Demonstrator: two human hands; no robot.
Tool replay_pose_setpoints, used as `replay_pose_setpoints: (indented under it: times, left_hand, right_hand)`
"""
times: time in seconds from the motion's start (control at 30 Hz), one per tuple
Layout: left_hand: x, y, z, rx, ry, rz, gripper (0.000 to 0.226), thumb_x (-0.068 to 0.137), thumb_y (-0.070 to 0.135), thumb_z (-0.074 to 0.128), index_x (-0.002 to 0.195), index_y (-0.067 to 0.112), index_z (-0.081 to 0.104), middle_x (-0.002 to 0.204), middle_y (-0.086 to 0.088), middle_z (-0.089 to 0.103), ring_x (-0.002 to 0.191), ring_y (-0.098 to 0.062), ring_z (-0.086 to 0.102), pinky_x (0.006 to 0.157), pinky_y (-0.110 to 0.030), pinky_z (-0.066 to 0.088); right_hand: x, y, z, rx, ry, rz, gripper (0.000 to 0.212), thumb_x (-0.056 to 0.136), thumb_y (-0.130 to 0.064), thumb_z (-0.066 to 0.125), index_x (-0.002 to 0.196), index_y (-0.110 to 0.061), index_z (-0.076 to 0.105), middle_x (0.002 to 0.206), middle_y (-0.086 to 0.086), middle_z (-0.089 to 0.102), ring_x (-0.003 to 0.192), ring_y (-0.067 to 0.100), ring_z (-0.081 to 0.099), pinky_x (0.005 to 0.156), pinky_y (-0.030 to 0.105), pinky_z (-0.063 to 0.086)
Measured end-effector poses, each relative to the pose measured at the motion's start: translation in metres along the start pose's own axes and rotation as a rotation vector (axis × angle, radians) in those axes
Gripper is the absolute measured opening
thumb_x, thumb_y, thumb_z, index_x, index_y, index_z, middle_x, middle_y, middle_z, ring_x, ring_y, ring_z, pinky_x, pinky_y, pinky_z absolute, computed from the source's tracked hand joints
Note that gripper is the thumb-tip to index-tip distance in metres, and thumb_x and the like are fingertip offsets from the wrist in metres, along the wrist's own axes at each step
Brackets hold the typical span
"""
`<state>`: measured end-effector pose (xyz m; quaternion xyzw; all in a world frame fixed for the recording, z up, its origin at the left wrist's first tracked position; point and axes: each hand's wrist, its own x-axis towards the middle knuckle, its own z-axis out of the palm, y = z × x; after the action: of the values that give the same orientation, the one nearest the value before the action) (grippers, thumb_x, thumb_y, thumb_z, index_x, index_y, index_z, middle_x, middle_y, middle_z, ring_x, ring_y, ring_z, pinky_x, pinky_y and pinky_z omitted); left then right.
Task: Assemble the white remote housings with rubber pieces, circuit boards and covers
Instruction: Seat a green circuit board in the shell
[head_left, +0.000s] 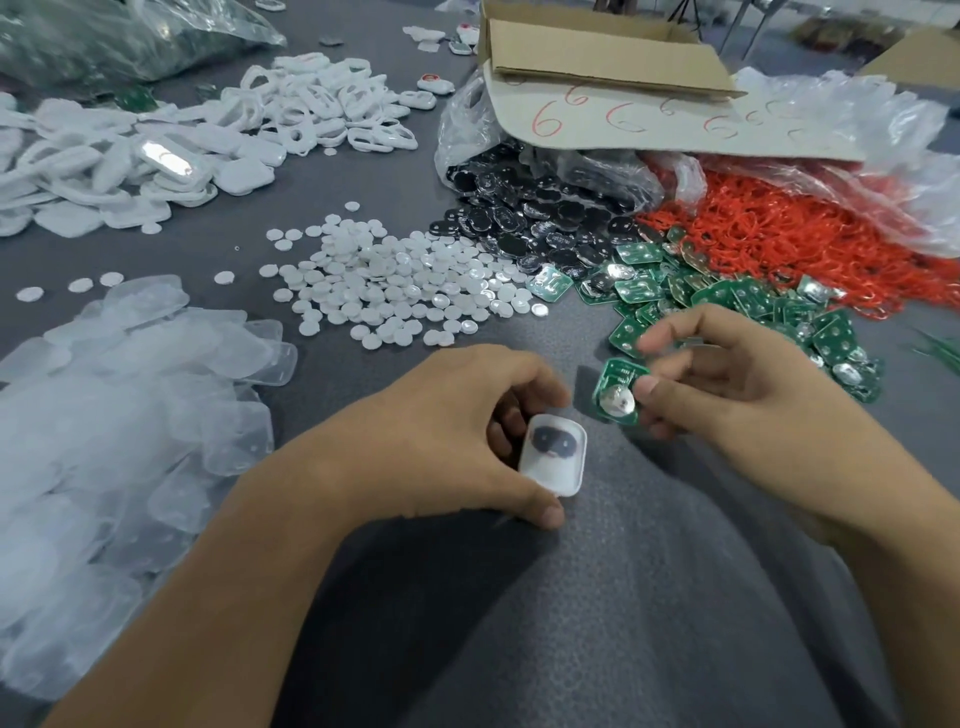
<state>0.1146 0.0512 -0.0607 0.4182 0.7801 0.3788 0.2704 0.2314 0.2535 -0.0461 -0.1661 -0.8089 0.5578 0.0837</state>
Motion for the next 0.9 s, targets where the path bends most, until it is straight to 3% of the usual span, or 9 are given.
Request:
replay_pose_setpoints:
  times: [0.13,0.4,0.57,0.73,0.9]
  left_hand:
    - [0.001,0.001,0.001,0.016,0.022,-0.002,0.063,0.05,0.039,0.101,0.104,0.036,0.068,0.095,0.018,0.062,0.081,0.001,0.063,0.068,-0.013,0.052]
    - [0.002,0.001,0.0,0.024,0.026,-0.016,0.066,0.048,0.043,0.1,0.105,0.038,0.069,0.095,0.016,0.062,0.082,0.001,0.064,0.068,-0.013,0.052]
    - [0.002,0.001,0.0,0.003,0.028,-0.019,0.064,0.047,0.04,0.101,0.103,0.034,0.07,0.093,0.017,0.065,0.079,0.001,0.065,0.065,-0.011,0.051]
    - [0.004,0.001,0.001,-0.005,0.03,-0.031,0.063,0.049,0.039,0.102,0.102,0.035,0.068,0.092,0.015,0.068,0.079,0.0,0.066,0.067,-0.019,0.057]
    - [0.003,0.001,0.001,0.001,0.034,-0.038,0.063,0.047,0.039,0.102,0.1,0.034,0.068,0.091,0.015,0.068,0.077,0.0,0.066,0.065,-0.015,0.054]
  right_hand:
    - [-0.004,-0.008,0.01,0.16,-0.123,0.016,0.016,0.078,-0.008,0.072,0.094,-0.004,0.072,0.074,0.018,0.07,0.061,0.019,0.064,0.06,0.021,0.055]
    - [-0.003,0.0,0.026,0.049,-0.152,0.03,0.011,0.085,-0.001,0.073,0.089,-0.01,0.077,0.081,0.019,0.073,0.065,0.018,0.067,0.068,0.029,0.057]
    - [-0.004,0.001,0.029,-0.109,-0.118,-0.063,0.01,0.084,-0.01,0.076,0.087,-0.019,0.079,0.074,0.003,0.073,0.061,0.012,0.064,0.064,0.034,0.056]
    - [-0.009,-0.005,0.028,-0.275,-0.106,-0.195,0.011,0.077,-0.024,0.082,0.083,-0.027,0.074,0.075,-0.004,0.067,0.062,0.017,0.064,0.064,0.043,0.058]
    - [-0.013,-0.009,0.029,-0.556,-0.116,-0.326,0.017,0.067,-0.035,0.084,0.08,-0.034,0.075,0.073,-0.012,0.059,0.069,0.009,0.061,0.061,0.016,0.045]
